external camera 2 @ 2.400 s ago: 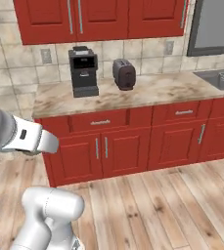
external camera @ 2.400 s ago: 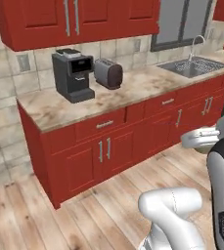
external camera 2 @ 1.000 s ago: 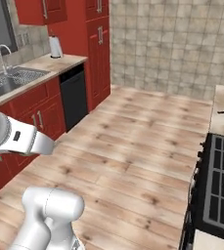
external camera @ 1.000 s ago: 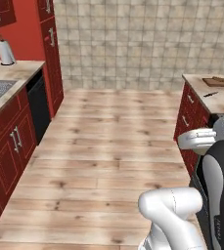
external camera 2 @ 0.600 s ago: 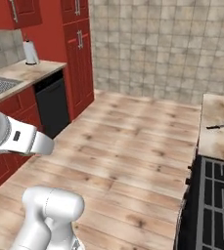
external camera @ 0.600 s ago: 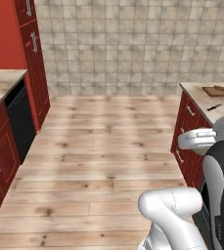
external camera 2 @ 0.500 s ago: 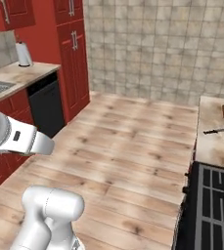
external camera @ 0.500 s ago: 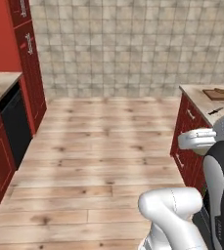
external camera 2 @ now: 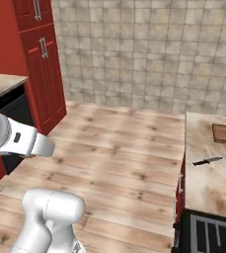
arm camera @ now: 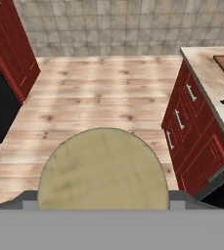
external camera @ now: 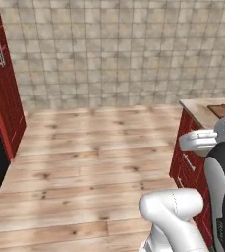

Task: Retrieve the sausage and cheese from the fridge and place them on the cutting board on the counter.

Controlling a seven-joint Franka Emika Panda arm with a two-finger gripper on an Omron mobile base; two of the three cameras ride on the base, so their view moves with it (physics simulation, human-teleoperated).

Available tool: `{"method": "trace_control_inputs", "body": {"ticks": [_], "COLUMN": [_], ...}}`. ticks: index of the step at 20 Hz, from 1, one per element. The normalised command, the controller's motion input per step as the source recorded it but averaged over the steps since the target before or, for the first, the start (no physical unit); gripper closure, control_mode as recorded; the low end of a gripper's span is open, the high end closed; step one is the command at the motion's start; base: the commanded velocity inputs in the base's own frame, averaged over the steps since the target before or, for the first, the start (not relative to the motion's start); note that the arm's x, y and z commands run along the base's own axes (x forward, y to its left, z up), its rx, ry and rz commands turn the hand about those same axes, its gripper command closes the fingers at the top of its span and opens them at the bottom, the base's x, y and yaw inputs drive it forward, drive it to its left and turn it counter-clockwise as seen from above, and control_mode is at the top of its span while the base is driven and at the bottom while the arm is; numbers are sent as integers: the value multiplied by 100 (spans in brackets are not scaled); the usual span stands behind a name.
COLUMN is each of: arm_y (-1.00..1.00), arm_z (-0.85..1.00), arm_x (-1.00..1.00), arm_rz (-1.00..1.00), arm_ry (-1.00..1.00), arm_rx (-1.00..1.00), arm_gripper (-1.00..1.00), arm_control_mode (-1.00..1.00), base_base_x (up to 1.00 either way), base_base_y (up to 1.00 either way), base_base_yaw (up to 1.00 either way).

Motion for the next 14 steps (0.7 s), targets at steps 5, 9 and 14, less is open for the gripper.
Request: {"method": "trace_control_inputs", "body": {"ticks": [5, 9, 14], "arm_y": [0, 0, 0], "arm_z": [0, 0, 0], "arm_x": [0, 0, 0], "arm_rz": [0, 0, 0], "arm_ry": [0, 0, 0], "arm_rx": [0, 0, 0], "arm_gripper": [100, 100, 100], "arm_control_mode": [100, 100, 100], "base_base_x": [98, 8, 0], "base_base_y": [13, 13, 17], "base_base_yaw": [-42, -91, -91]}}
